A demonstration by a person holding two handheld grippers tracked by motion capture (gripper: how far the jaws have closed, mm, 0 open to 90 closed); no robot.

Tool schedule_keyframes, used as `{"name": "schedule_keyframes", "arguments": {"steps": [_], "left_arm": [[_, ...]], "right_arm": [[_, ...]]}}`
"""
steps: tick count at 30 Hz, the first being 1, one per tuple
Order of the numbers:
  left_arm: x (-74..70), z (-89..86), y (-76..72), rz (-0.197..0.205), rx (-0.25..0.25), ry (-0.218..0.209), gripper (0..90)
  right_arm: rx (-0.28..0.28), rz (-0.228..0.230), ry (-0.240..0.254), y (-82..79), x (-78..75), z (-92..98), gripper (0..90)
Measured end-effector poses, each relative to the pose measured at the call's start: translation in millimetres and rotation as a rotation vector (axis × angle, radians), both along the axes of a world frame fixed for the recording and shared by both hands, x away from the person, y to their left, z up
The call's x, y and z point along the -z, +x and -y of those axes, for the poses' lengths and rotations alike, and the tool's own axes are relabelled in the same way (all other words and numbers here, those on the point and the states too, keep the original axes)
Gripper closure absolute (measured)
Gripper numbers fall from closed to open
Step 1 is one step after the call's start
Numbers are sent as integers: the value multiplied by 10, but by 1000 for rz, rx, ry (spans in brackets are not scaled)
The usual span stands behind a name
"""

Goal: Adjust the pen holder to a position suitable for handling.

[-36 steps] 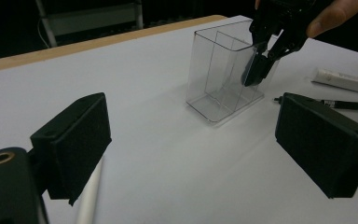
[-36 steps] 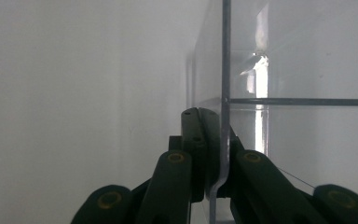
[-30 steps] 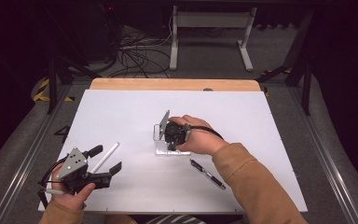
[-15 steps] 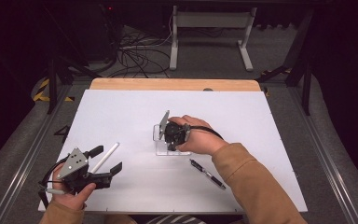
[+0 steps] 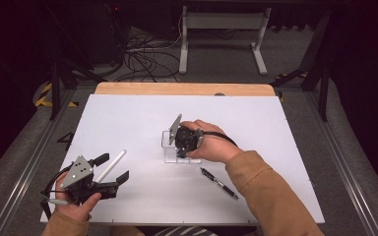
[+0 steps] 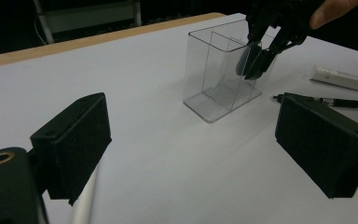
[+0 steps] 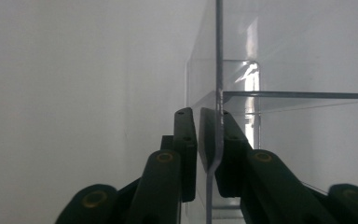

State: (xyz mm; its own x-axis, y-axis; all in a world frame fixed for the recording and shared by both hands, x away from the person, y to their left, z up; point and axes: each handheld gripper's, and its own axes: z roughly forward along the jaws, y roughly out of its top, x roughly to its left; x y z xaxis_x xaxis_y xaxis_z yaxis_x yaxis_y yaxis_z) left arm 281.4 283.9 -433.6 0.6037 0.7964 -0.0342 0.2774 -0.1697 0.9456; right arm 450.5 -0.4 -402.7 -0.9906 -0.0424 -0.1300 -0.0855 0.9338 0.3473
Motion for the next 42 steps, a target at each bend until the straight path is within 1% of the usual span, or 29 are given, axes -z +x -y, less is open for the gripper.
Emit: {"name": "schedule_keyframes", "arguments": {"steps": [1,2,3,4,6,7,8,9,10,11,12,13,14,15,16,17,18,21,22,27,29,35,42], "left_arm": [[0,0,0,0,0,0,111],[0,1,1,0,0,0,111],[-2,2,4,2,-1,3,111],[-3,4,7,2,0,5,111],[-4,13,13,0,4,2,111],[-7,17,18,1,6,5,111],[-10,21,22,4,7,8,111],[-12,27,27,3,10,6,111],[-14,33,31,4,11,6,111],[-19,36,36,6,12,12,111],[-19,44,41,6,13,11,111],[-20,50,48,6,17,12,111],[-21,54,56,8,19,19,110],[-19,63,60,5,20,15,110],[-19,72,69,5,21,19,109],[-20,76,75,7,25,23,109],[-20,85,77,4,25,19,109],[-31,88,90,10,28,29,107],[-31,94,93,10,27,23,107],[-31,99,102,9,30,28,104],[-33,104,104,9,29,24,104],[-38,107,109,13,31,31,104],[-36,103,105,11,30,33,104]], "right_arm": [[9,5,16,-6,-26,18,768],[9,5,16,-6,-26,18,768],[33,14,57,-27,-99,69,693],[33,14,57,-27,-99,69,693],[57,28,105,-50,-163,118,636],[65,37,122,-60,-191,139,617],[80,45,155,-80,-230,176,594],[78,60,188,-84,-260,205,582],[98,63,214,-109,-289,238,575],[125,84,275,-153,-339,315,555],[136,88,299,-176,-360,355,552],[136,88,299,-176,-360,355,552],[160,109,342,-224,-393,428,548],[160,109,342,-224,-393,428,548],[189,125,378,-271,-427,498,536],[205,130,397,-296,-443,529,531],[205,130,397,-296,-443,529,531],[236,147,430,-374,-483,615,530],[246,152,443,-395,-493,642,529],[290,154,499,-473,-519,789,523],[293,153,503,-475,-519,804,522],[306,159,524,-526,-529,880,519],[344,159,555,-622,-493,1013,520]]}}
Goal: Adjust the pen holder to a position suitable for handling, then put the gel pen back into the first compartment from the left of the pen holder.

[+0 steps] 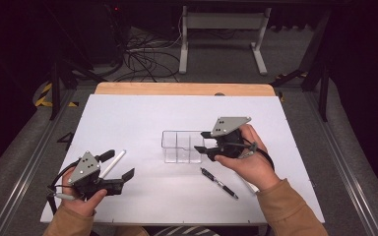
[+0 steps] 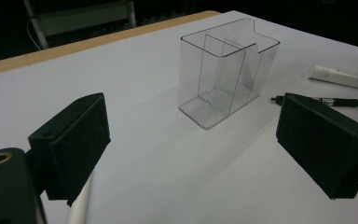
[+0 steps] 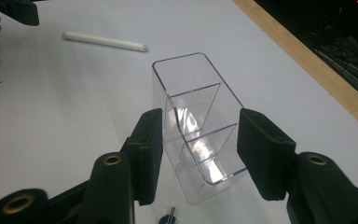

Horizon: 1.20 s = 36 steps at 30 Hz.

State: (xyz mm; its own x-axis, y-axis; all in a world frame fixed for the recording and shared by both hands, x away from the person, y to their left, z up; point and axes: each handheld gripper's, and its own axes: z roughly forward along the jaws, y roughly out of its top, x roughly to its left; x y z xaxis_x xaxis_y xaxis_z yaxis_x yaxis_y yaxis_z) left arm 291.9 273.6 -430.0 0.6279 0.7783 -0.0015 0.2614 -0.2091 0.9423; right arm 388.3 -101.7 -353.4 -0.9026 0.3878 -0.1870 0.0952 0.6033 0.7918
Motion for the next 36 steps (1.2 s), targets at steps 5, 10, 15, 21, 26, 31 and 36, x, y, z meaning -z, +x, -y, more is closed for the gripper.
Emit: {"name": "schedule_keyframes", "arguments": {"steps": [5,10,15,21,26,31,36], "left_arm": [[-6,-1,-13,1,-2,1,104],[2,1,-16,1,-2,6,104],[-1,6,-25,-2,-3,2,104],[-12,2,-18,4,-3,6,105],[-18,-4,-34,11,0,13,107],[-23,1,-49,16,-1,32,107],[-9,-2,-40,15,-11,48,107]], "right_arm": [[22,-1,42,-76,27,111,520],[53,16,68,-192,43,206,519],[69,18,89,-265,55,277,517],[91,16,113,-302,72,338,515],[127,-11,115,-357,105,401,514],[168,-28,124,-434,164,475,506],[184,-47,111,-492,217,526,490]]}}
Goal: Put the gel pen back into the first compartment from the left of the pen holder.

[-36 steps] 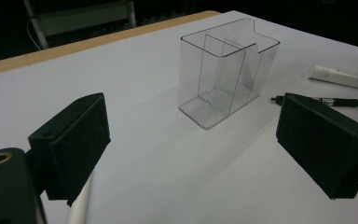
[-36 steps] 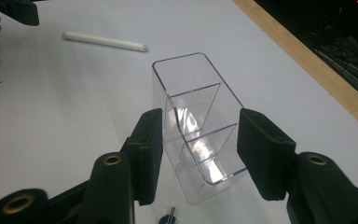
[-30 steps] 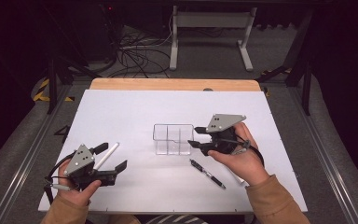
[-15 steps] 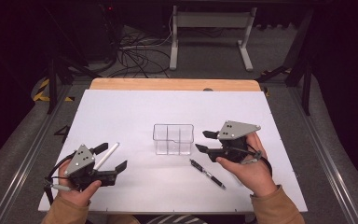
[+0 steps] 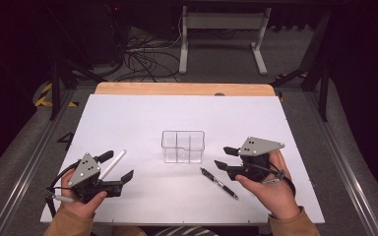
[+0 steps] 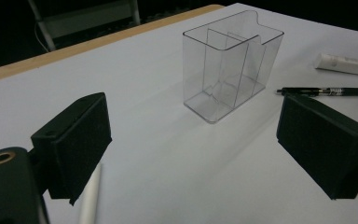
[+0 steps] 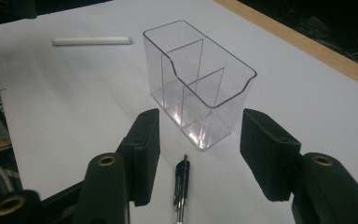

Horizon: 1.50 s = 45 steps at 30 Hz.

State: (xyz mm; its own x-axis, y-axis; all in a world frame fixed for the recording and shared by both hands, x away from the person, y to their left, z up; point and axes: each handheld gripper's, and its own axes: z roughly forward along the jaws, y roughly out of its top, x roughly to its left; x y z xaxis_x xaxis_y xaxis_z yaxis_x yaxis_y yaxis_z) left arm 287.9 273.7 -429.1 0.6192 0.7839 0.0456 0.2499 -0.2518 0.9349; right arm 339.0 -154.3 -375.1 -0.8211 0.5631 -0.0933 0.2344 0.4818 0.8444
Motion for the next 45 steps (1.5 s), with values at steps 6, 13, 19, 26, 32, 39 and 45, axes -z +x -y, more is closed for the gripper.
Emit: {"name": "schedule_keyframes", "arguments": {"steps": [6,13,19,26,32,39,45], "left_arm": [[-12,-12,-10,-3,9,-3,107],[1,-12,-2,-10,16,-7,108],[3,-10,-1,-11,8,-8,108],[5,-12,-2,-14,10,-9,108],[4,-17,0,-16,10,-8,108],[7,-8,4,-19,9,-8,107],[11,-11,5,-24,1,-11,108]], "right_arm": [[4,-11,-37,-11,99,47,489],[27,-51,-51,-42,202,130,494],[22,-133,-83,-97,319,120,503],[47,-188,-144,-144,418,93,495],[77,-215,-212,-167,534,115,496],[88,-261,-293,-172,635,124,495],[87,-299,-337,-182,727,129,507]]}}
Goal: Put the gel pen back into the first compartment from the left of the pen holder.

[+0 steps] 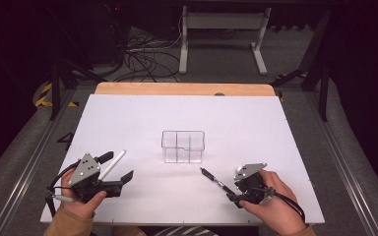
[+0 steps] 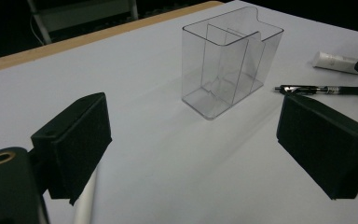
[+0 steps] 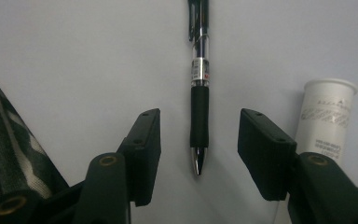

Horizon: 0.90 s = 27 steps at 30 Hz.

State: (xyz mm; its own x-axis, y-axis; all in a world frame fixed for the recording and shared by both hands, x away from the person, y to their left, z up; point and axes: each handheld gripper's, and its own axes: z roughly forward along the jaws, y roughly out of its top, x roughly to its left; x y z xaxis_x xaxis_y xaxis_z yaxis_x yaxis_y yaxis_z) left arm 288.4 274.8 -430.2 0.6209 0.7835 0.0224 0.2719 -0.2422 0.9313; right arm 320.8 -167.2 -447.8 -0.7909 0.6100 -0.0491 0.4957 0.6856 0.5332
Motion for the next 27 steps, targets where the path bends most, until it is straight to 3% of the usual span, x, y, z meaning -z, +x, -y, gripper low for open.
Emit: {"name": "schedule_keyframes", "arguments": {"steps": [13,17,20,27], "left_arm": [[1,3,2,-3,5,8,107],[5,4,3,-5,5,6,107],[6,5,4,-5,6,10,107],[7,6,4,-5,5,10,107]], "right_arm": [[-4,-18,-57,-37,104,-5,587],[-10,6,-73,-26,115,7,637],[-16,28,-64,-16,127,-7,678],[-44,12,-61,5,164,-28,764]]}}
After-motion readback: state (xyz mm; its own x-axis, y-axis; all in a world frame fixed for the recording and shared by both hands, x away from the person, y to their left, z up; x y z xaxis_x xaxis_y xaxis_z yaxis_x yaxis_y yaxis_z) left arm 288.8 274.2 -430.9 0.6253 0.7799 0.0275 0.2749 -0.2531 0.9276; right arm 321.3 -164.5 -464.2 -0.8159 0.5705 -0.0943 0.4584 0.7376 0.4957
